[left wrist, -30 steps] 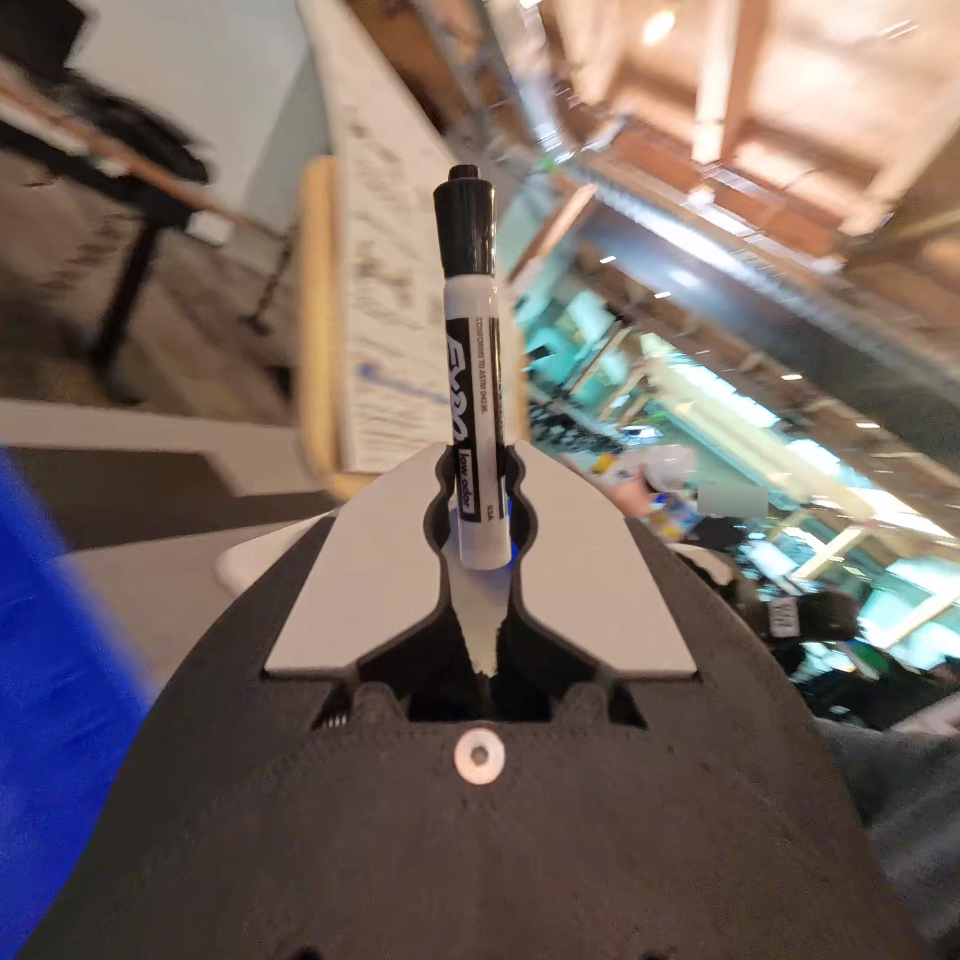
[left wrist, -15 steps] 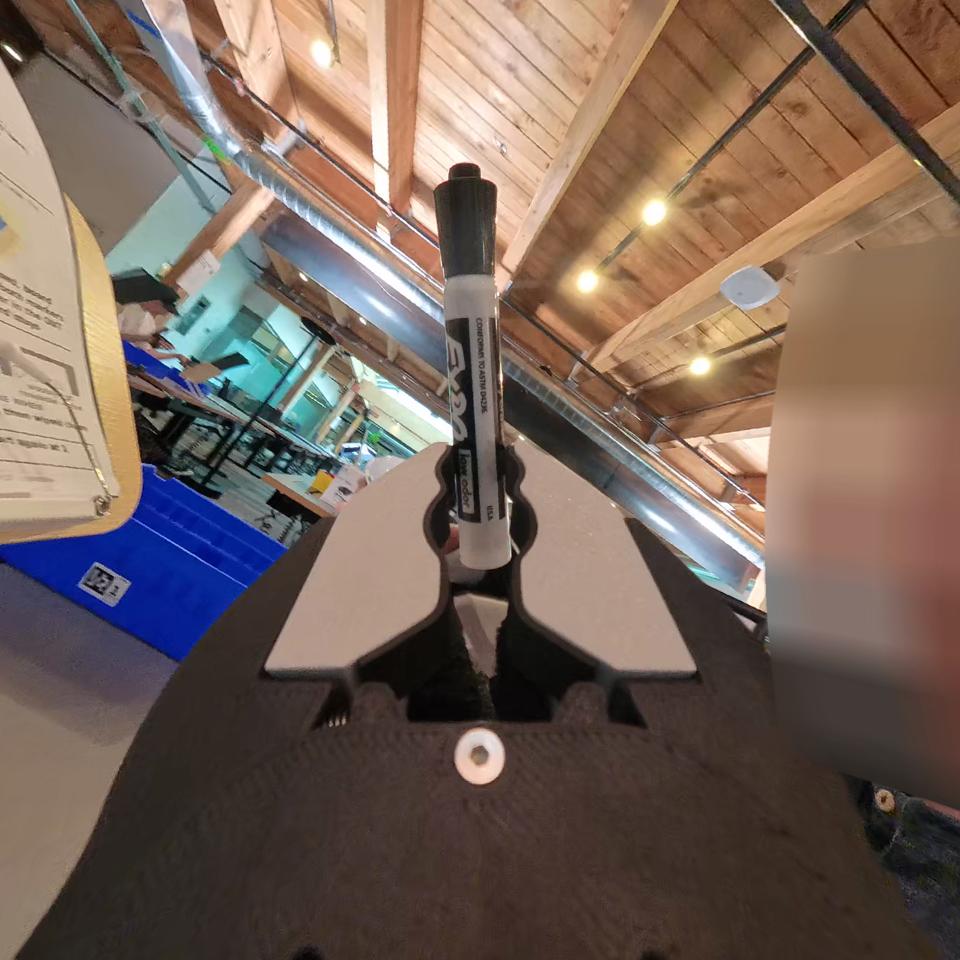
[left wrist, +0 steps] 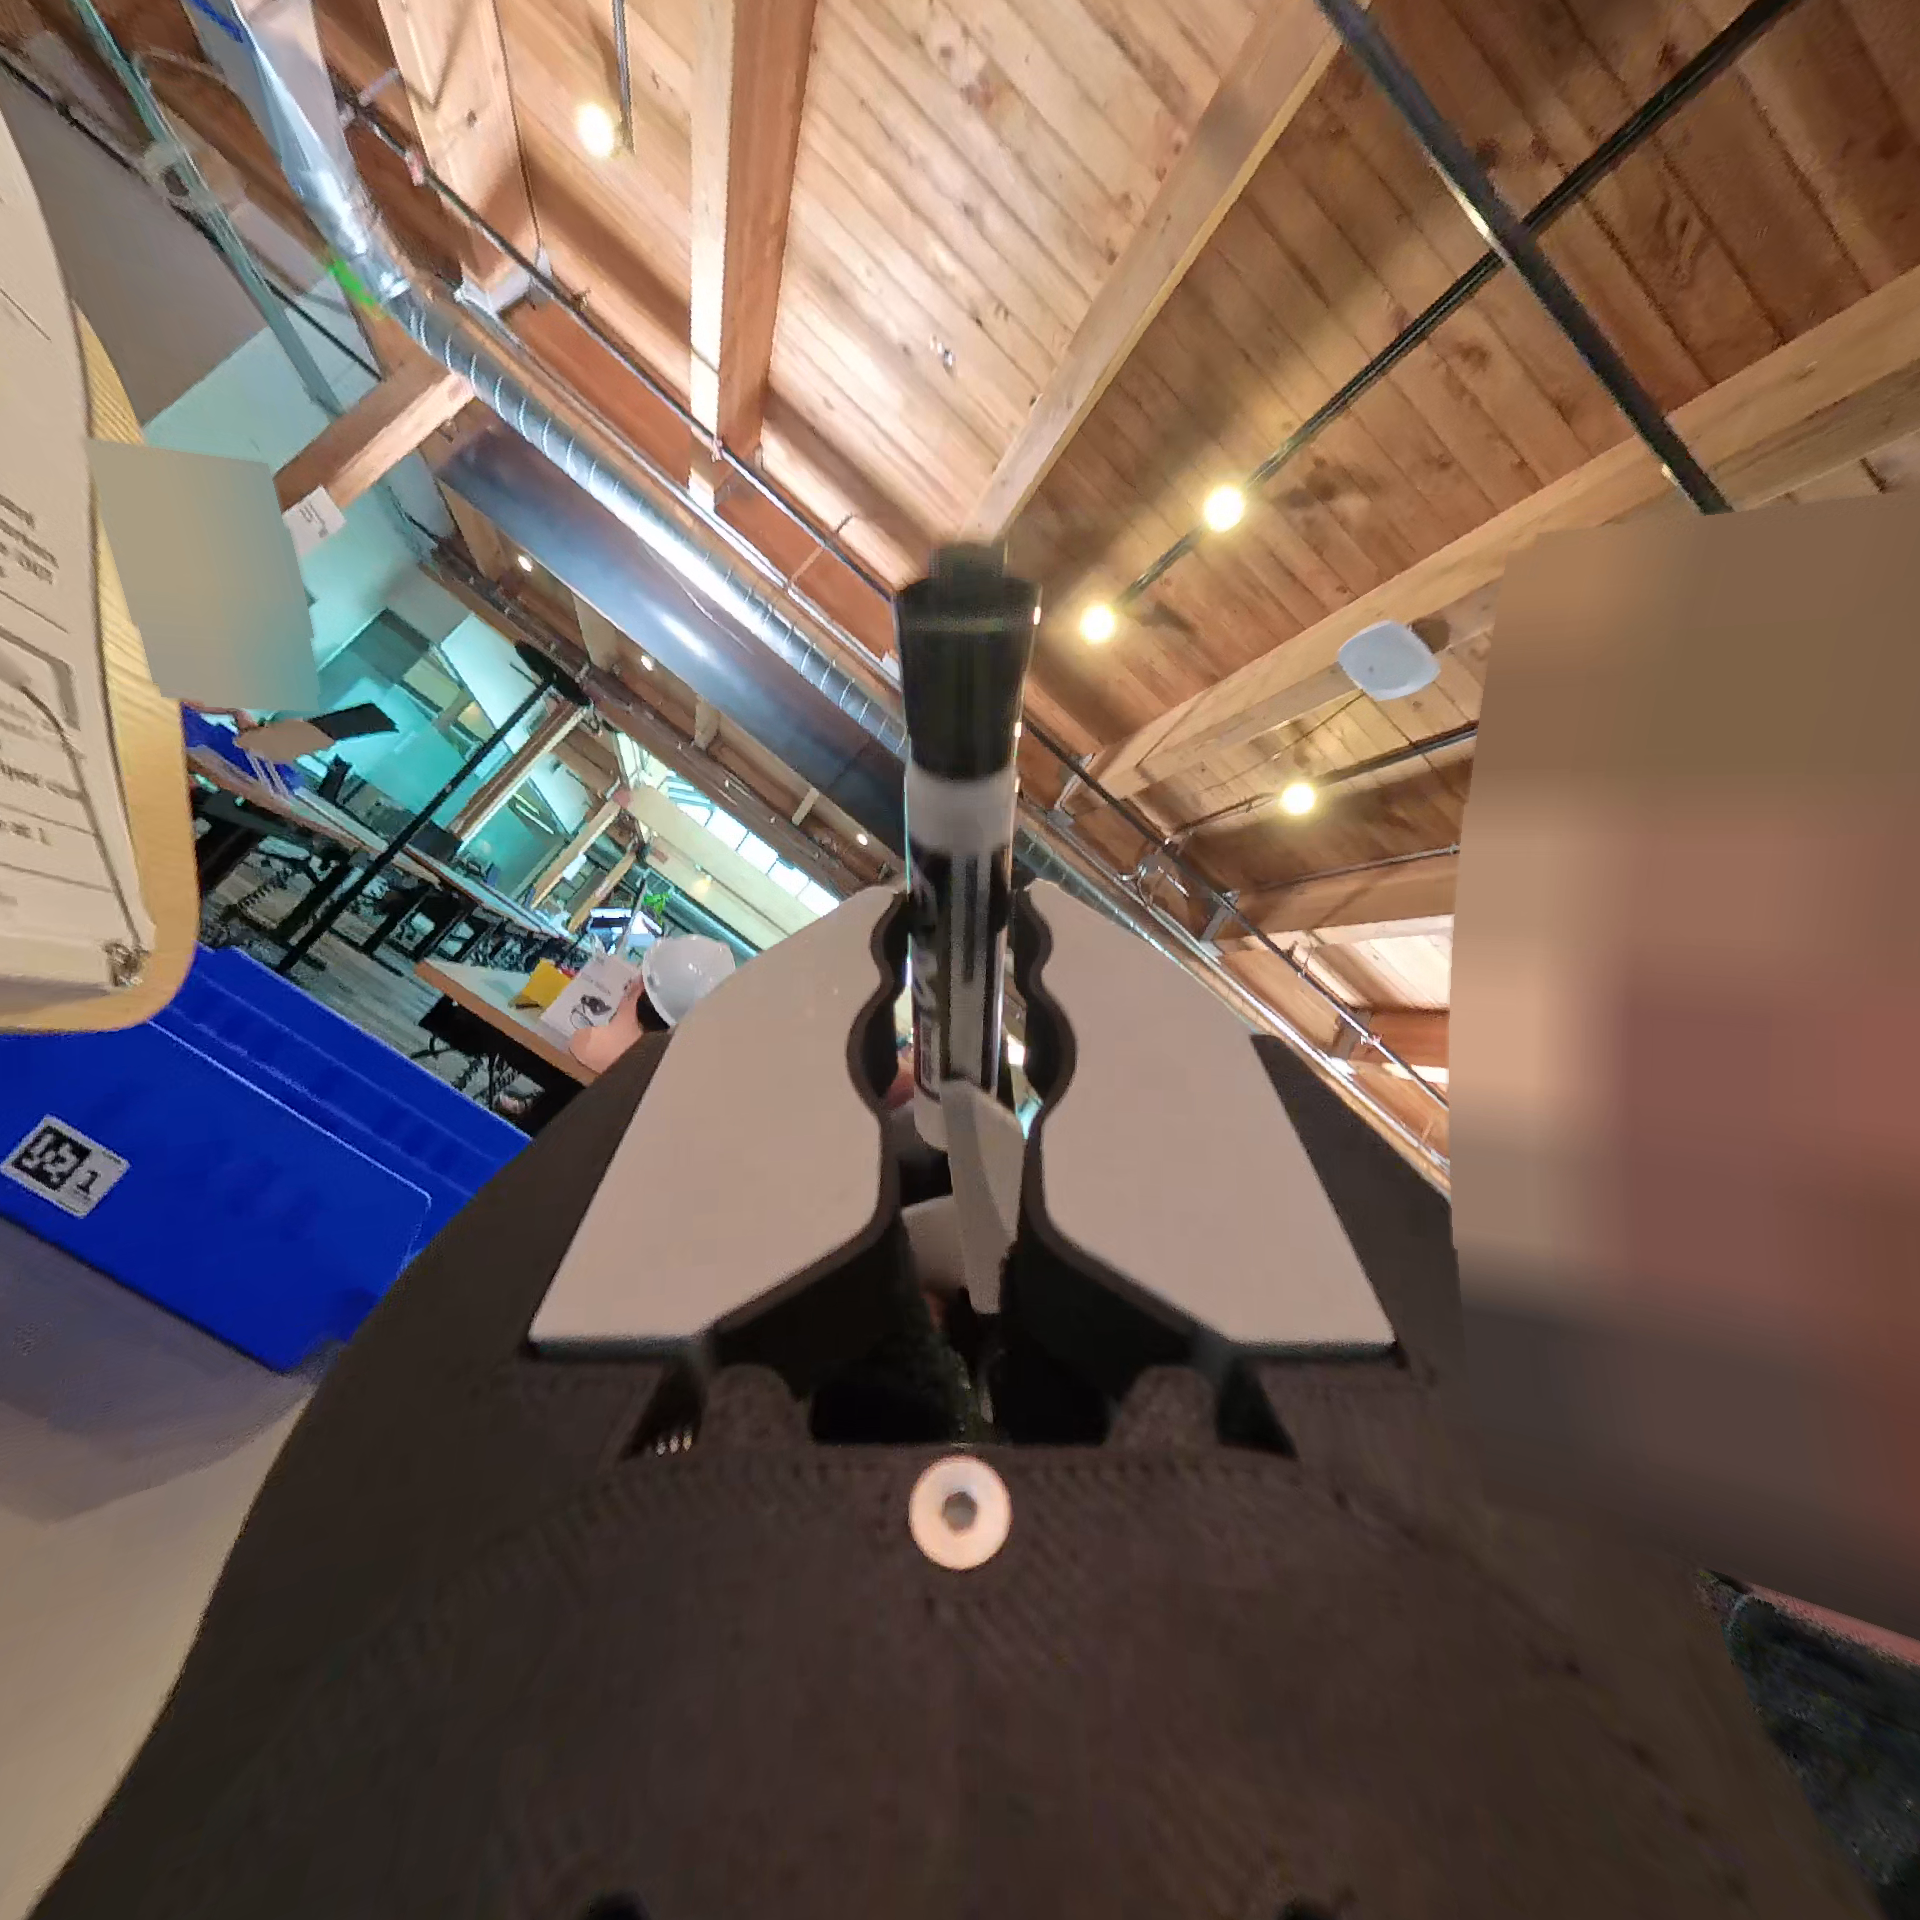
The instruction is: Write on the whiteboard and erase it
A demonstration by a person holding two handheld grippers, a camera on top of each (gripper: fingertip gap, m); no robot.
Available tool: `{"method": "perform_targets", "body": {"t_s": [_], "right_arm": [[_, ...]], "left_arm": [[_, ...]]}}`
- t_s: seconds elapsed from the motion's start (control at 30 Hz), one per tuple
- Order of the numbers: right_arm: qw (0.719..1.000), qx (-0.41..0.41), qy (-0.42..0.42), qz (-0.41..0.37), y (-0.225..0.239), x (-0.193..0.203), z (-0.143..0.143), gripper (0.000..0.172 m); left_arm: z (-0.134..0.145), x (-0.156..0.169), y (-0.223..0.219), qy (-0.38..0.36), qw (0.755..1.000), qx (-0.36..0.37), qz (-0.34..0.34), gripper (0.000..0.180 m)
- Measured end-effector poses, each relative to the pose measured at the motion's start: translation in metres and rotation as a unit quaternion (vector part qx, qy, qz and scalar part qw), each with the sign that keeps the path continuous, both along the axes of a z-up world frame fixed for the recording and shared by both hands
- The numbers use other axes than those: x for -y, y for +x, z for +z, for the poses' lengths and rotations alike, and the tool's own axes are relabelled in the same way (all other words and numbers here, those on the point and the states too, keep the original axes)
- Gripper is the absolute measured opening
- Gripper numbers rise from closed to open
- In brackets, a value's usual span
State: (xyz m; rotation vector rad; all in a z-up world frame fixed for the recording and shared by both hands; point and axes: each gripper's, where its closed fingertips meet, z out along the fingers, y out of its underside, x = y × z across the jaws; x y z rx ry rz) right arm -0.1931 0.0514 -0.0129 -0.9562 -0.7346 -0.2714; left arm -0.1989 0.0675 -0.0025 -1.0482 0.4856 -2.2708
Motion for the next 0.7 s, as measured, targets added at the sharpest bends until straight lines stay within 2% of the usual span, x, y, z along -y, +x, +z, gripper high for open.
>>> {"method": "perform_targets", "body": {"t_s": [0.03, 0.2, 0.53, 0.7], "right_arm": [[1.000, 0.006, -0.003, 0.007, 0.002, 0.002, -0.001, 0.021], [0.997, 0.035, -0.026, 0.060, 0.006, 0.009, -0.009, 0.022], [0.997, 0.032, -0.025, 0.064, 0.001, 0.003, -0.010, 0.030], [0.997, 0.032, -0.029, 0.059, 0.002, -0.001, -0.011, 0.024]], "left_arm": [[0.001, -0.005, -0.005, -0.004, 1.000, 0.006, 0.007, 0.018], [-0.001, -0.005, -0.005, -0.002, 1.000, 0.003, -0.002, 0.019], [-0.010, 0.011, 0.008, -0.014, 1.000, -0.007, -0.026, 0.018], [-0.012, 0.012, 0.010, -0.017, 0.999, -0.010, -0.036, 0.018]]}}
